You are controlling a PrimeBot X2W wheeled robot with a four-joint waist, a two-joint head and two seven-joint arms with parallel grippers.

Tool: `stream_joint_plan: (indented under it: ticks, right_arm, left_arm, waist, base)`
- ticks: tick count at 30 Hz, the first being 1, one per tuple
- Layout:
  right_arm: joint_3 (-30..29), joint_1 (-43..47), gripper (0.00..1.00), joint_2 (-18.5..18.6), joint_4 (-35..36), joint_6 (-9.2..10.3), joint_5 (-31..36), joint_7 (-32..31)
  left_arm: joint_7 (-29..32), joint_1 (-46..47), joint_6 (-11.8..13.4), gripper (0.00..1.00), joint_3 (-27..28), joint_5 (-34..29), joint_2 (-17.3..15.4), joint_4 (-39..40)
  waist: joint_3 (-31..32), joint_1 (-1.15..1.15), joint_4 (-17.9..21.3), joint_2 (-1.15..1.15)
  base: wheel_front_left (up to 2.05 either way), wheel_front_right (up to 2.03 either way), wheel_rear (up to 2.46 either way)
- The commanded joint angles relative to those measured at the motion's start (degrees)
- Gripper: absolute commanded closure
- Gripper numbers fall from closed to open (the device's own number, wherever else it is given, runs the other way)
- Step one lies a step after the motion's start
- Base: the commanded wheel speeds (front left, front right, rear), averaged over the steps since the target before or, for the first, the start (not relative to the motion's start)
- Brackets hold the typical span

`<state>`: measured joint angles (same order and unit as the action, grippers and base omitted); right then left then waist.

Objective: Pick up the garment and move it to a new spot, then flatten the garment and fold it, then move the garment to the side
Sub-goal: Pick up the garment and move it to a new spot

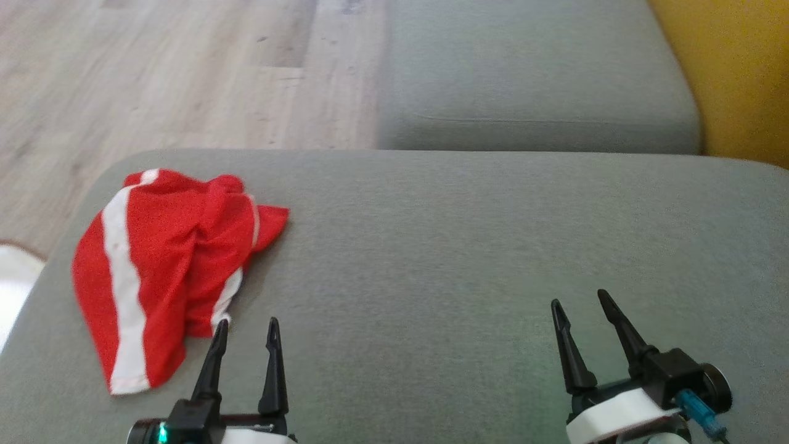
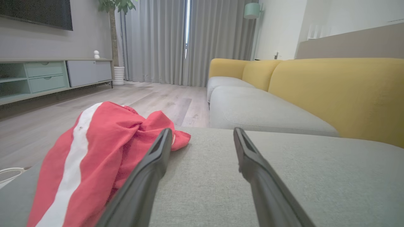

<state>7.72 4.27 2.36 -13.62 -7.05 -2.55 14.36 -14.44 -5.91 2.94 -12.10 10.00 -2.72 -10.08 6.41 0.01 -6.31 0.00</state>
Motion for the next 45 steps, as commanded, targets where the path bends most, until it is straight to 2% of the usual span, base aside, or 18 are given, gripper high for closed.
stream_joint_plan:
  ticks: [1,12,18,28,35,41,45]
  right_arm:
    - [1.4,-1.8,0.00,0.5,2.3,-0.44,-0.5,0.6]
    - [2.1,-1.3,0.00,0.5,2.6,-0.44,-1.6,0.6]
    - [3.7,-2.9,0.00,0.5,2.5,-0.44,-1.4,0.6]
    - [6.3,-6.3,0.00,0.5,0.8,-0.44,-0.4,0.6]
    - [6.0,-5.8,0.00,0.5,0.9,-0.44,0.5,0.6]
    - [4.5,-4.3,0.00,0.7,2.8,-0.44,3.2,0.6]
    - [5.1,-6.0,0.00,3.2,4.6,-0.44,5.0,0.6]
  left_arm:
    - [-0.6,3.5,-0.2,0.00,2.1,-0.9,-0.2,1.7]
    - [-0.6,3.6,-0.9,0.00,4.2,-2.4,-0.2,1.9]
    - [-0.6,3.1,-0.4,0.00,6.3,-2.5,-0.2,3.3]
    - [-0.6,2.2,2.0,0.00,7.4,-1.4,-0.2,6.3]
    - [-0.6,5.4,2.9,0.00,7.7,-7.1,-1.4,7.3]
    - [-0.5,15.9,-0.1,0.00,7.5,-8.2,-5.0,4.7]
    - [2.2,27.6,-2.9,0.00,7.6,-7.4,-7.0,1.4]
  waist:
    - [-0.2,-0.01,-3.0,0.00]
    - [-0.8,-0.01,-15.5,0.00]
    - [-2.8,-0.01,-20.1,0.00]
    - [-5.3,-0.01,-22.0,0.00]
    - [-6.2,-0.01,-22.9,0.00]
    - [-10.0,-0.01,-23.7,0.00]
    - [-15.9,-0.01,-22.5,0.00]
  base:
    - [0.00,0.00,0.00]
    - [0.00,0.00,0.00]
    - [0.00,0.00,0.00]
    - [0.00,0.00,0.00]
    - [0.00,0.00,0.00]
    - [0.00,0.00,0.00]
    - [0.00,0.00,0.00]
